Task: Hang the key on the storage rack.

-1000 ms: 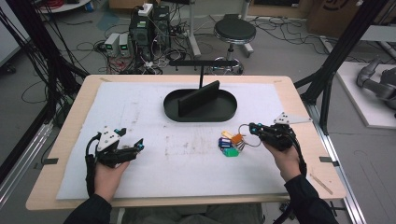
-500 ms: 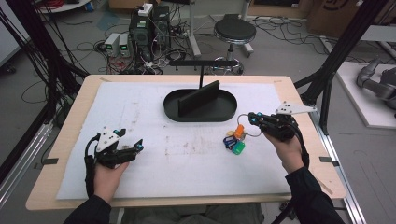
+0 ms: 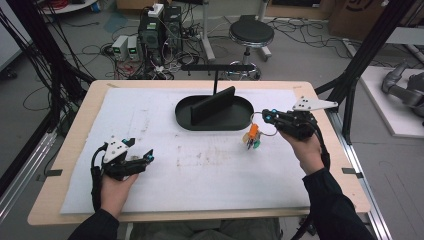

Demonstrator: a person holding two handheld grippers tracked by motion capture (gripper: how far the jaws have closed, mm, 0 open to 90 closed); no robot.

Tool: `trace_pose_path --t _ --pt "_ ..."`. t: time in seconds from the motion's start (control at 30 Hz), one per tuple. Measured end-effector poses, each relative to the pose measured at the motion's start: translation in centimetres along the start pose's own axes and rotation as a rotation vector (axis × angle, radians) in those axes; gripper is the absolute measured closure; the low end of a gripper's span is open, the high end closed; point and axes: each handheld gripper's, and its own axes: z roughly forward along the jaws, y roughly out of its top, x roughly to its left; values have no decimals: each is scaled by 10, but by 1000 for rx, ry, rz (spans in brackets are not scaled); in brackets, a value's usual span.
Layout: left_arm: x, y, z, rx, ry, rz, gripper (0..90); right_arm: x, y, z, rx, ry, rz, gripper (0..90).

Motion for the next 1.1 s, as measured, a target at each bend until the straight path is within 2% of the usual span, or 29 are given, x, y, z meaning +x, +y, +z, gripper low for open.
trace_pose_path --t 0.33,0.83,1.1 --pt "1 0 -1 0 1 2 237 -10 16 4 -28 12 -4 877" --pt "1 -1 -2 -3 -2 -4 238 -20 50 16 -62 23 -48 877" --pt "2 -2 -2 3 -2 -4 238 -29 59 23 -84 26 -57 877"
